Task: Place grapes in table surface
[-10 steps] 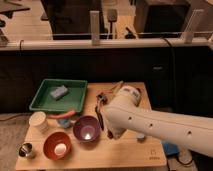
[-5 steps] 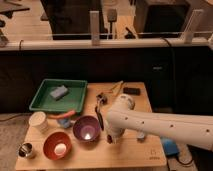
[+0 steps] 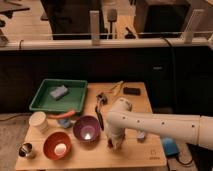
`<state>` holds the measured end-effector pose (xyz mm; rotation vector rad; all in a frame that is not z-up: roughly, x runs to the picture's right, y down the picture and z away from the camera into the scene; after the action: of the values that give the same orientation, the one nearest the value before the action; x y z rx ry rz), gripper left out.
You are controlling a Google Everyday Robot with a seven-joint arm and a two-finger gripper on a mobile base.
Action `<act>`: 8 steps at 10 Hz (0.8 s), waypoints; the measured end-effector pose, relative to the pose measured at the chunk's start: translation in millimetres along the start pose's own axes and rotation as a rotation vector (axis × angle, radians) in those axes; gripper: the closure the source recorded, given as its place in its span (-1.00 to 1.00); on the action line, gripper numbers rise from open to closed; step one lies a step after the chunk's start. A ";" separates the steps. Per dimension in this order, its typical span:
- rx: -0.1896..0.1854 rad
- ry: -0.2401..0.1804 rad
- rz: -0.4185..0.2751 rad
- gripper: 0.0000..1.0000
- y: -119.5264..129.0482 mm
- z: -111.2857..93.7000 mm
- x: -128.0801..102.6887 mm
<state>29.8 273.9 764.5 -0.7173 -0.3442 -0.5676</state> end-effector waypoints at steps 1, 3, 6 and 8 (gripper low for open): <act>-0.006 0.000 0.004 0.53 1.0 1.3 -0.8; -0.019 -0.002 0.013 0.03 4.2 9.2 -0.4; -0.006 -0.022 -0.005 -0.54 4.5 15.1 -1.8; 0.010 -0.052 -0.039 -0.60 5.5 16.3 -1.6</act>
<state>30.2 289.3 772.4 -0.7180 -0.4100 -0.5842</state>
